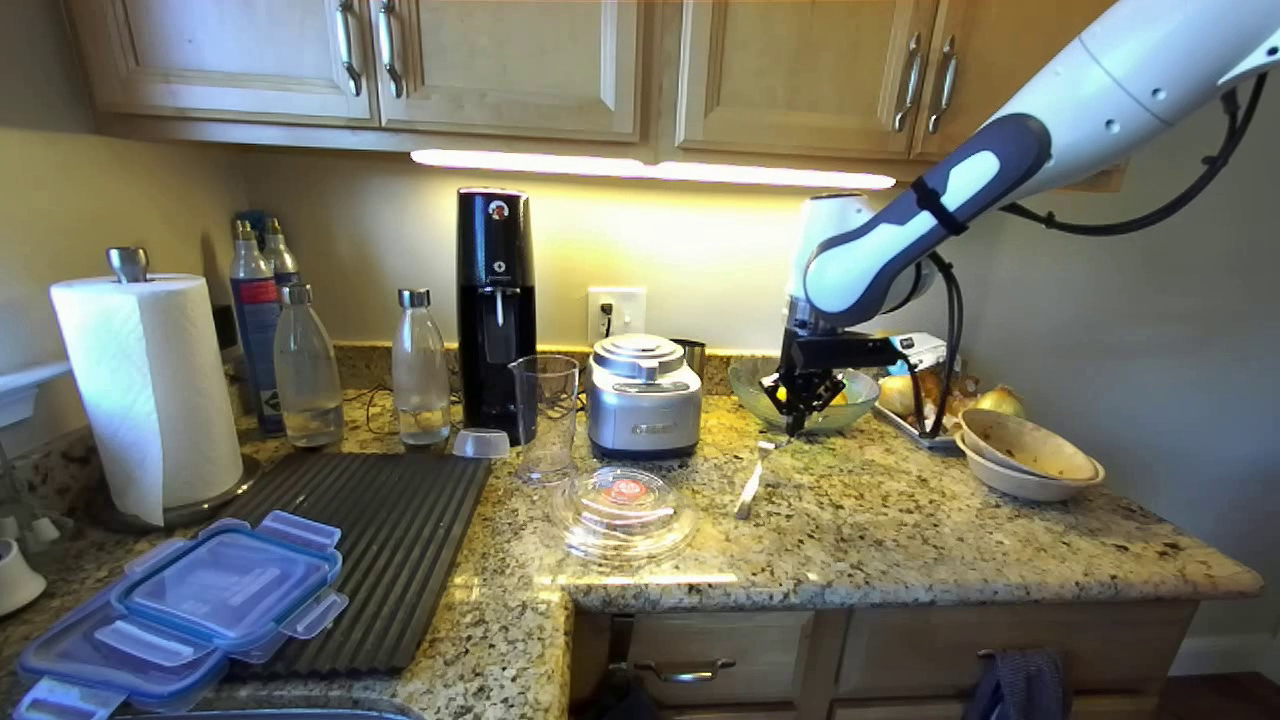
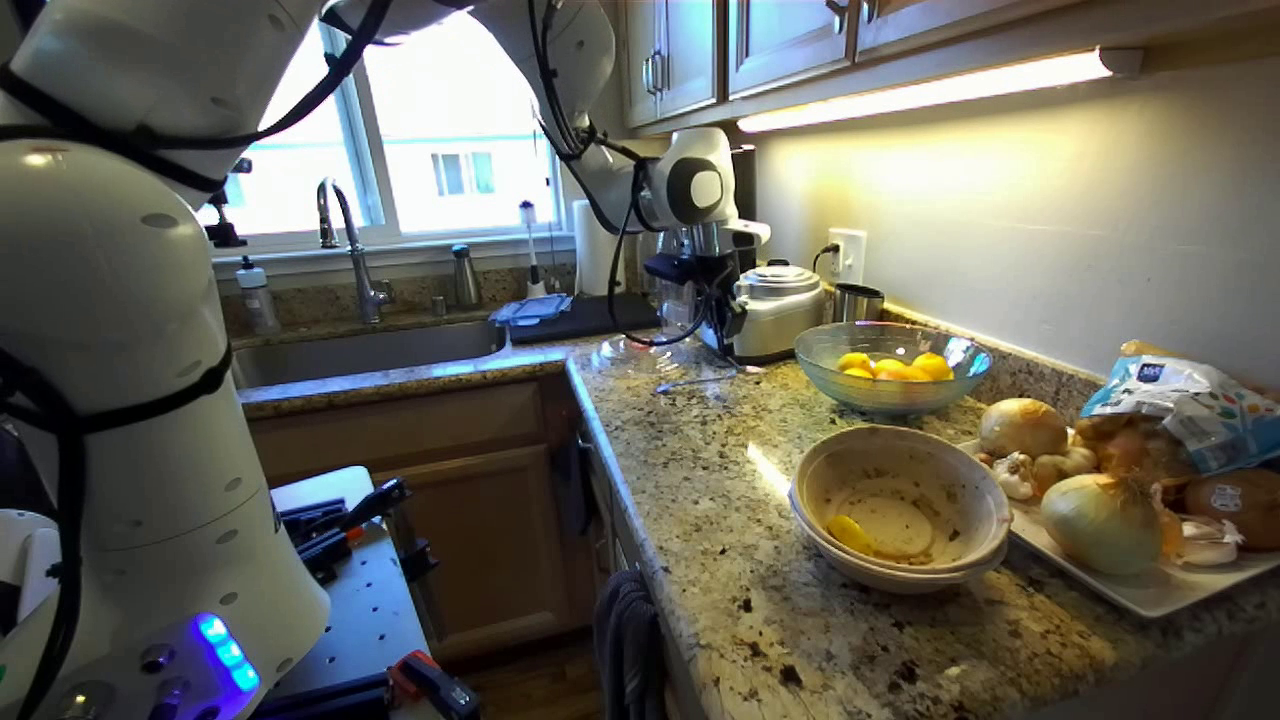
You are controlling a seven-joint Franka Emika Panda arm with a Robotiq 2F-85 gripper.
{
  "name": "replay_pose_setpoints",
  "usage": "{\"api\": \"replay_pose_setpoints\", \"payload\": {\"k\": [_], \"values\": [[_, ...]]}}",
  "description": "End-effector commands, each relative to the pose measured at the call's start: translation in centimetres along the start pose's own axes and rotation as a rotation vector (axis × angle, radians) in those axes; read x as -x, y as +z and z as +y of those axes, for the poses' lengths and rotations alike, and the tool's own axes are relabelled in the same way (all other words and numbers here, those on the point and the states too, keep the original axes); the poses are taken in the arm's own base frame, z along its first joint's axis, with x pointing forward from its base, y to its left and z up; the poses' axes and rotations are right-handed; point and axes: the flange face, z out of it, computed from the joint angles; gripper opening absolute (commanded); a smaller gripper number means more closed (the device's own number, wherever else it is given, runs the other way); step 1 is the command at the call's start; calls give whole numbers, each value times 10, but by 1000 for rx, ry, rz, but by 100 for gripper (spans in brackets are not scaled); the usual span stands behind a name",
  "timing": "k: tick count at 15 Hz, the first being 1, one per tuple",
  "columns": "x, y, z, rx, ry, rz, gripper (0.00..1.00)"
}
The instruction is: Stack the white bowls together, then put the two forks on top of the bowls
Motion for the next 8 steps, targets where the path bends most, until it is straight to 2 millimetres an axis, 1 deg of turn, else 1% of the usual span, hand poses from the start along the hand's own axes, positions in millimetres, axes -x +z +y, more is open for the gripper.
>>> {"api": "replay_pose_setpoints", "payload": {"k": [1, 6, 8], "values": [[19, -24, 17, 90, -27, -20, 7], [25, -34, 24, 162, -47, -23, 7], [25, -37, 23, 224, -45, 7, 7]]}}
